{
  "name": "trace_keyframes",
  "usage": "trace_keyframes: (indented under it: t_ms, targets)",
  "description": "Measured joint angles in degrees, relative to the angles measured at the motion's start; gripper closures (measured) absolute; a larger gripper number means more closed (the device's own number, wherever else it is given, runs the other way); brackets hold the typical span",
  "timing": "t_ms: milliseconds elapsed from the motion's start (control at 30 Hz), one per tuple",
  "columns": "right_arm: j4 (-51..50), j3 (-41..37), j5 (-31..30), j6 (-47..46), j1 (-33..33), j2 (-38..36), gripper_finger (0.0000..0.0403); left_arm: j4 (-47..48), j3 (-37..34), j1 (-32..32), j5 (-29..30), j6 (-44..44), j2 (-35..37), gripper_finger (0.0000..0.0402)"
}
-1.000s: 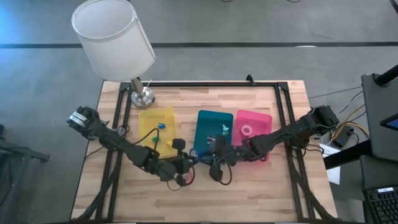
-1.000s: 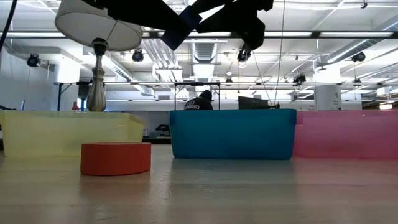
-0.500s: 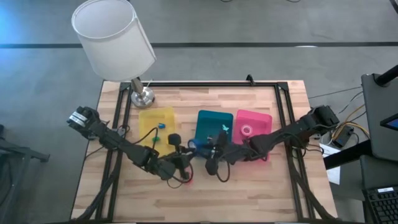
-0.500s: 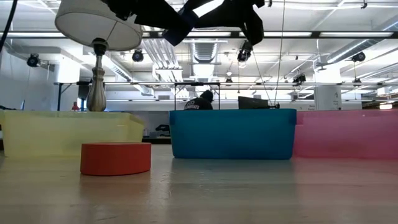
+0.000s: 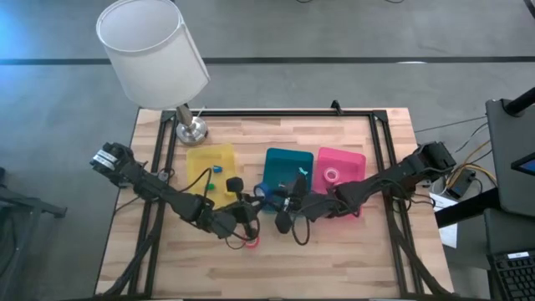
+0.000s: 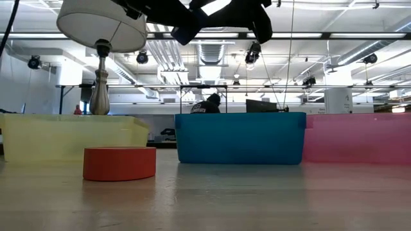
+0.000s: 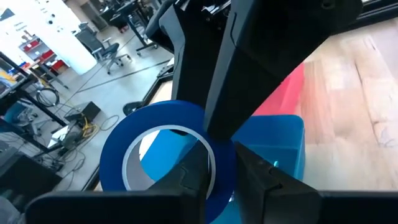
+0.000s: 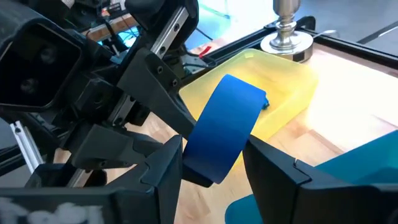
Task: Pick and place Stapler, Stapler remover, tape
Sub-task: Put the blue tape into the pink bin
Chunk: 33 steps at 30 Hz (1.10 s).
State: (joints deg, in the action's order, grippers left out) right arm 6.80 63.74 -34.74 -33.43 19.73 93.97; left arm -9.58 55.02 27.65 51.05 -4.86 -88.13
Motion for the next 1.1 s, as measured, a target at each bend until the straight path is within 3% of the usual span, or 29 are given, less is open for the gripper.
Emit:
trace_keyframes:
  t_ms: [333,633,1100]
  targets:
    - [2.3,0.2,-0.5,-1.5,0.0,0.0,0.0242,-4.1,0.0,-0.1,0.0,0.8,0.0,0.0344]
    - [3.2,-0.3,-4.9,-0.6,0.1,-0.1,0.0258,-6.1,0.0,-0.4,0.3,1.1,-0.1,0.0343]
    - [2.4,-0.4,-5.6,0.6,0.0,-0.1,0.0275,-6.4,0.0,-1.4,0.6,4.9,-0.1,0.0314]
